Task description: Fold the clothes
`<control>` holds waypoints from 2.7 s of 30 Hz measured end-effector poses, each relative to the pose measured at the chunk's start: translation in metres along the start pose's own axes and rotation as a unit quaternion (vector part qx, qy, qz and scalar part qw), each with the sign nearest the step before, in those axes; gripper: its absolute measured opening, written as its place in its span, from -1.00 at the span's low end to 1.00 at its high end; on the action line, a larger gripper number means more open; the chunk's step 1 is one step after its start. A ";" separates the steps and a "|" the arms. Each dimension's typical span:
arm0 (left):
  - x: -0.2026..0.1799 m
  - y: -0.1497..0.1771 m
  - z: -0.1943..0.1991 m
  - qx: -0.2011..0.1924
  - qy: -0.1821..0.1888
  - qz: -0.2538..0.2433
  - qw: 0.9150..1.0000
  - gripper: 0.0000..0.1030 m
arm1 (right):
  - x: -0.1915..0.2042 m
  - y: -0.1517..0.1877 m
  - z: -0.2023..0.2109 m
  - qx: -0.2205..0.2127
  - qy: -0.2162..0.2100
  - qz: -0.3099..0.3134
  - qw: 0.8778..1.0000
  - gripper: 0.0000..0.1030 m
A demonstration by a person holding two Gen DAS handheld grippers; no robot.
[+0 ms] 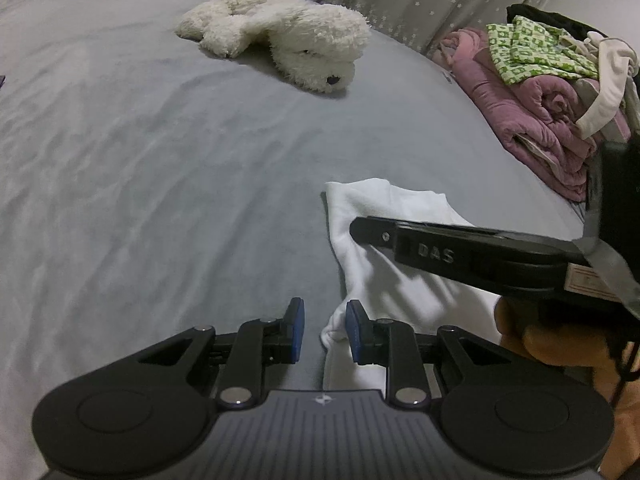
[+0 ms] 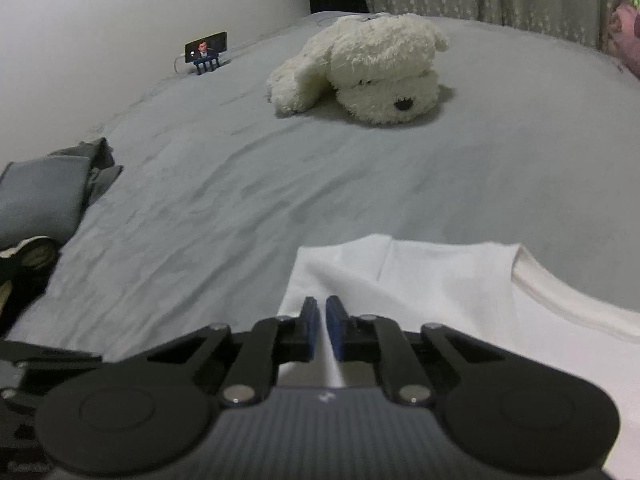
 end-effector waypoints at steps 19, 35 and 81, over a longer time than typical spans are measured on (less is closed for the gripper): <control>0.003 -0.003 -0.001 0.008 0.002 0.015 1.000 -0.53 | -0.005 -0.002 0.045 -0.085 0.030 -0.027 0.996 -0.78; 0.004 -0.003 -0.002 0.009 0.001 0.011 1.000 -0.53 | -0.031 0.064 0.084 -0.061 0.052 -0.075 0.994 -0.81; 0.000 -0.008 0.021 0.009 0.037 -0.026 0.999 -0.56 | 0.168 0.193 0.190 -0.028 0.037 0.052 0.998 -0.49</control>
Point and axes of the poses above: each gripper's, at about its wrist camera, not at the fingertips, and z roughly against the way its jaws point, x to its left, y to its underside, the point moved 6 cm from there along -z, roughly the way its jaws point, and after that the axes turned 7 degrees about -x, right-handed, at the moved point
